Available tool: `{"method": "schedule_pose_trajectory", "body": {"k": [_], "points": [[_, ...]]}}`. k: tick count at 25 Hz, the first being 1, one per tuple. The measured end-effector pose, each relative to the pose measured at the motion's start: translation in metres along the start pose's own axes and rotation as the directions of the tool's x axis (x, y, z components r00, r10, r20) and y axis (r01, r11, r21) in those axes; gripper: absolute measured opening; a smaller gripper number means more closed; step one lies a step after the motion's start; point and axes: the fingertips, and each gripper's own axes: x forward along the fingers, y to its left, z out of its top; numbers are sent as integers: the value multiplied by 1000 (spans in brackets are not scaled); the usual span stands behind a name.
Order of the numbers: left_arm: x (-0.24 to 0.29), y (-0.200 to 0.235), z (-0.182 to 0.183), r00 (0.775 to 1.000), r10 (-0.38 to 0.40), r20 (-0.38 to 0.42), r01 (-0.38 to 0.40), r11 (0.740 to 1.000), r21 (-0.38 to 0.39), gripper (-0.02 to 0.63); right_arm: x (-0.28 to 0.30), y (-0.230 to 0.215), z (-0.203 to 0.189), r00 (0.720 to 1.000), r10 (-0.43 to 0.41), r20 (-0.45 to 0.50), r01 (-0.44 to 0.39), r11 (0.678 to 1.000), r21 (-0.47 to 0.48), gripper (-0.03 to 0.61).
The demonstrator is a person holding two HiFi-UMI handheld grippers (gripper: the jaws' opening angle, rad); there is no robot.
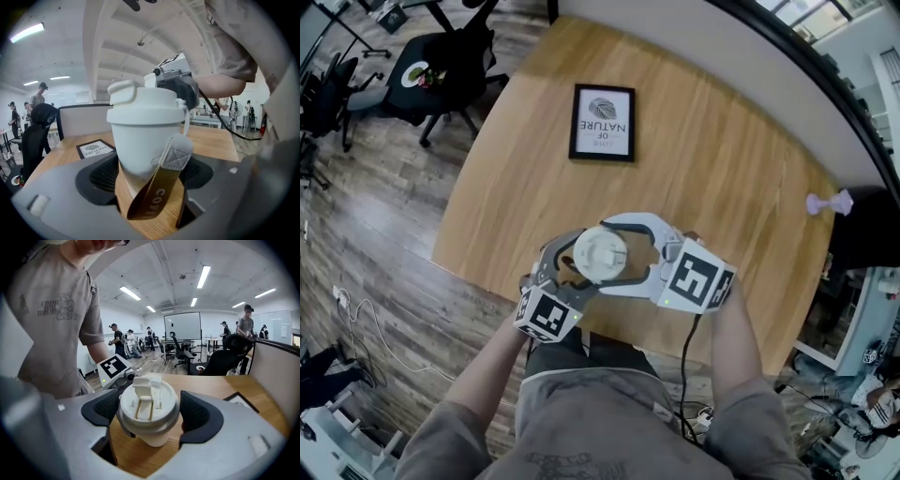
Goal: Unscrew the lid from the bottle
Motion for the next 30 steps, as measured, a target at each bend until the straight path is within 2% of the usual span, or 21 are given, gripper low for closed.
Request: {"method": "schedule_pose_trajectory", "body": {"k": [3,4,6,7,10,14,15,17,20,22,24,26,28,30], "points": [[1,-1,1,1000,4,6,-4,1000,1,370,-3,-1,4,999,-22,29,19,993,117,422],[1,-1,1,1000,7,8,-7,1000,-1,370,-3,-2,8,997,-61,54,51,986,159,423],[1,0,0,1000,14,10,-14,1000,-9,369,-4,-8,15,976,-194,96,170,962,213,425],[0,0,1,1000,18,9,-18,1000,-13,368,-4,-12,18,954,-279,113,247,940,237,425],[-1,-2,-1,1000,31,2,-31,999,-21,368,-5,-15,20,857,-496,142,435,843,316,425],[-1,-1,-1,999,54,-7,-54,998,-32,368,-5,-20,11,735,-668,118,583,711,394,426],[-1,-1,-1,998,57,-9,-57,998,-36,367,-5,-22,10,713,-692,110,608,689,395,436],[-1,-1,-1,998,60,-12,-61,997,-39,367,-2,-25,9,699,-707,106,625,677,389,443],[-1,1,-2,998,59,-20,-60,998,-37,367,2,-26,13,705,-696,135,617,696,367,442],[-1,0,-3,998,54,-25,-55,998,-39,367,3,-25,15,731,-663,160,588,731,345,437],[-1,0,-3,999,45,-29,-46,998,-41,366,5,-23,18,787,-588,186,526,797,296,436],[-1,-1,-3,999,28,-32,-29,999,-36,366,8,-18,21,854,-470,221,424,877,227,436],[0,-3,-2,1000,2,-29,-3,1000,-24,366,9,-12,23,916,-310,253,284,949,136,436],[0,-3,-2,999,-28,-29,28,1000,-10,367,11,-5,21,962,-131,238,127,991,32,436]]}}
